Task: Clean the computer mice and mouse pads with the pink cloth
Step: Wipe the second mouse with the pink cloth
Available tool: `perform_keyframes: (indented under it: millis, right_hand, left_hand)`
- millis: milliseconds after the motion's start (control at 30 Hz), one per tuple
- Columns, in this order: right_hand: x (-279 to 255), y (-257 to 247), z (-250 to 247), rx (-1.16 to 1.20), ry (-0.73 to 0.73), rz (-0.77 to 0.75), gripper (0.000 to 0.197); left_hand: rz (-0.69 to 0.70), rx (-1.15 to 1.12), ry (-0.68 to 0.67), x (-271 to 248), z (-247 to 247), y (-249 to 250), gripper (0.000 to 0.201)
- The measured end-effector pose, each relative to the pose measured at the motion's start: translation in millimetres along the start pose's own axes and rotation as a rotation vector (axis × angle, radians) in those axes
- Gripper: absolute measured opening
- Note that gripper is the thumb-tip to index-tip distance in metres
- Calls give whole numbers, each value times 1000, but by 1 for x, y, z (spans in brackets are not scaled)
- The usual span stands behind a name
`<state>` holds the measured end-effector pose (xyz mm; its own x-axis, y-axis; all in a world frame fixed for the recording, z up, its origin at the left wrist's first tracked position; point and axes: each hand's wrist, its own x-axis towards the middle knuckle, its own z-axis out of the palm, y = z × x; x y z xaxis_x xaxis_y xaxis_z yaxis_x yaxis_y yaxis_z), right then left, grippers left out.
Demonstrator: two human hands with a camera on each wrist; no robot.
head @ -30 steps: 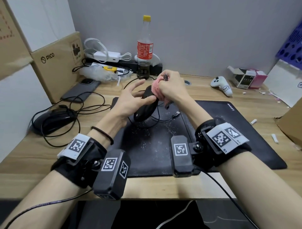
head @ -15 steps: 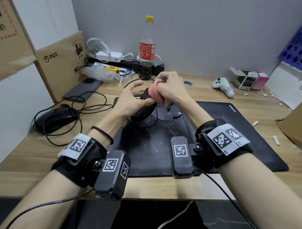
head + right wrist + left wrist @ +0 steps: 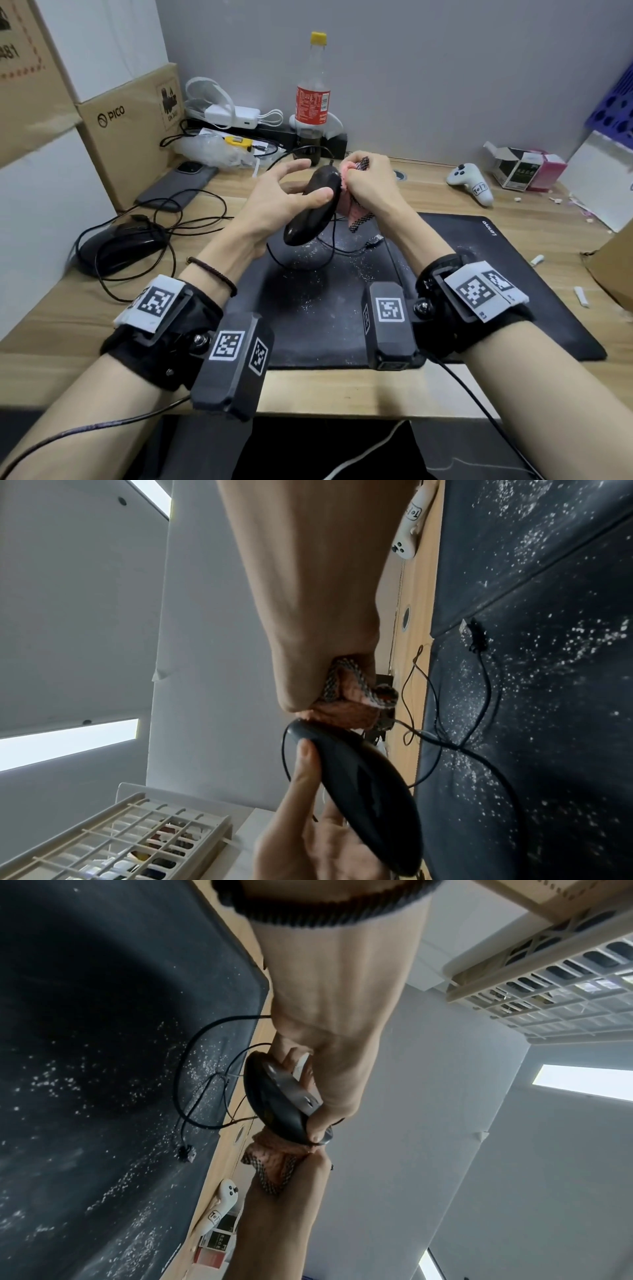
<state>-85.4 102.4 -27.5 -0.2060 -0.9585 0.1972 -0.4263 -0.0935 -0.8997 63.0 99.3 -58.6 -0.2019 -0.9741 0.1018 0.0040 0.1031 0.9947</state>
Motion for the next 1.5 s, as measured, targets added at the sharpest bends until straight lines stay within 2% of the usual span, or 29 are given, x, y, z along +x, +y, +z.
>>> perform_keyframes:
  millis: [133, 233, 333, 433, 533, 600, 667, 733, 800, 900, 967, 1033, 1133, 1233, 1300, 1367, 1500]
  right_hand:
    - [0, 2, 7, 37, 62, 17, 25]
    - [-3, -1, 10, 19, 65, -31, 24]
    - [-16, 1, 15, 50, -25, -21, 25]
    - [-29, 7, 18, 113, -172, 14, 25]
    - [-32, 12, 16, -55, -249, -12, 22]
    - [-30, 9, 11, -53, -222, 2, 25]
    - [-22, 2, 6, 2, -120, 20, 27]
    - [-7, -6, 4, 1, 22, -34, 26]
    - [3, -15, 6, -23, 86, -89, 24]
    - [1, -23, 20, -72, 13, -156, 21]
    - [-6, -22, 30, -120, -45, -204, 19]
    - [-15, -16, 35, -73, -120, -221, 21]
    - [-23, -2, 38, -95, -222, -247, 28]
    - [-27, 16, 36, -279, -314, -224, 26]
    - [-26, 20, 29, -253, -263, -151, 25]
    - [-22, 12, 23, -95, -184, -68, 25]
    - [3, -5, 16, 5, 29, -131, 26]
  left_hand:
    - [-14, -82, -2, -2, 4, -1, 55]
    - [-54, -199, 59, 2, 7, -7, 51]
    - [-94, -267, 142, 6, 8, -6, 43]
    - [-150, -331, 194, 11, 6, -4, 22]
    - [-223, -420, 210, 14, 1, -3, 26]
    - [-225, -466, 186, 12, -2, 0, 25]
    - [-224, -484, 143, 8, -2, -2, 24]
    - [-223, -483, 88, 4, -1, -6, 23]
    - [-212, -474, 24, -2, 5, -6, 21]
    - [-162, -575, -25, -4, 16, 0, 20]
    - [-188, -707, -25, -1, 17, 4, 27]
    - [-241, -763, 56, 7, 11, 2, 39]
    - [-249, -754, 221, 15, -2, 2, 36]
    - [-246, -847, 232, 16, -14, 6, 37]
    - [-199, -876, 195, 15, -20, 9, 36]
    - [-156, -876, 175, 15, -25, 6, 38]
    - [-171, -779, 114, 10, -23, -2, 40]
